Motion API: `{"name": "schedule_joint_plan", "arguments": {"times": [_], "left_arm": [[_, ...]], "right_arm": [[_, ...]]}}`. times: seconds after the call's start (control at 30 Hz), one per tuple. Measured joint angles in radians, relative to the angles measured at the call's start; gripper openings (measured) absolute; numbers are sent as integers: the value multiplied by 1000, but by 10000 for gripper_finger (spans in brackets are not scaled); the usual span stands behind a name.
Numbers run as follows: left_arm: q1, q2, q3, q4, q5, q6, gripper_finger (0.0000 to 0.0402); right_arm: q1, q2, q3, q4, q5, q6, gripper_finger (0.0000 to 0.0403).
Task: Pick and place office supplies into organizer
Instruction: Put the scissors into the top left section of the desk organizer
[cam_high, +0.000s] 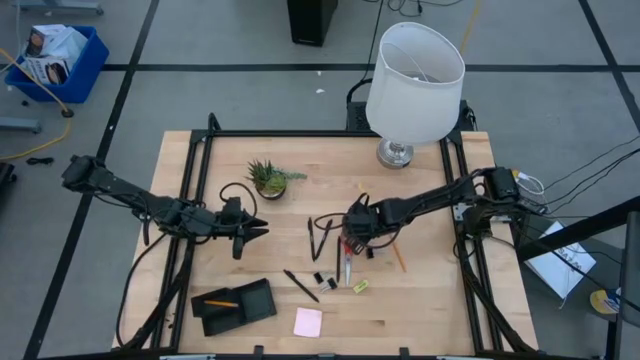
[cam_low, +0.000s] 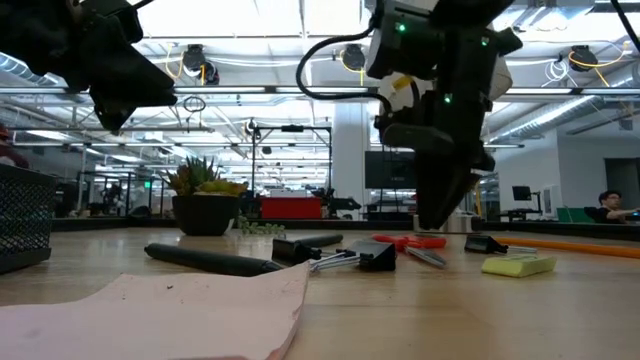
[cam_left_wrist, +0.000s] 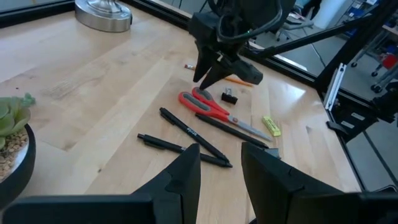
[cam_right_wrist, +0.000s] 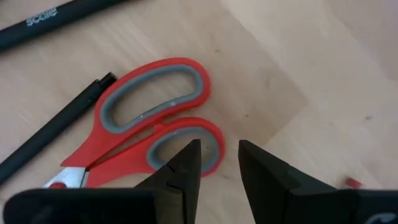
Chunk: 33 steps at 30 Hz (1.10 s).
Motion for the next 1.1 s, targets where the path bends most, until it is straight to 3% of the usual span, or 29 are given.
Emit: {"name": "schedule_joint_plan", "arguments": {"times": [0.5,0.67,0.87,1.1], "left_arm": [[0,0,0,1,5,-3,120],[0,0,0,1,6,-3,120],[0,0,0,1,5,-2,120],[0,0,-1,1,4,13,120]], "right_arm": [[-1,-6,-144,176,-38,-59,100],[1,-7,-152,212,-42,-65,75],[1,-5,-153,221,-46,-65,16],[6,-7,-155,246,-9,-69,22]]}}
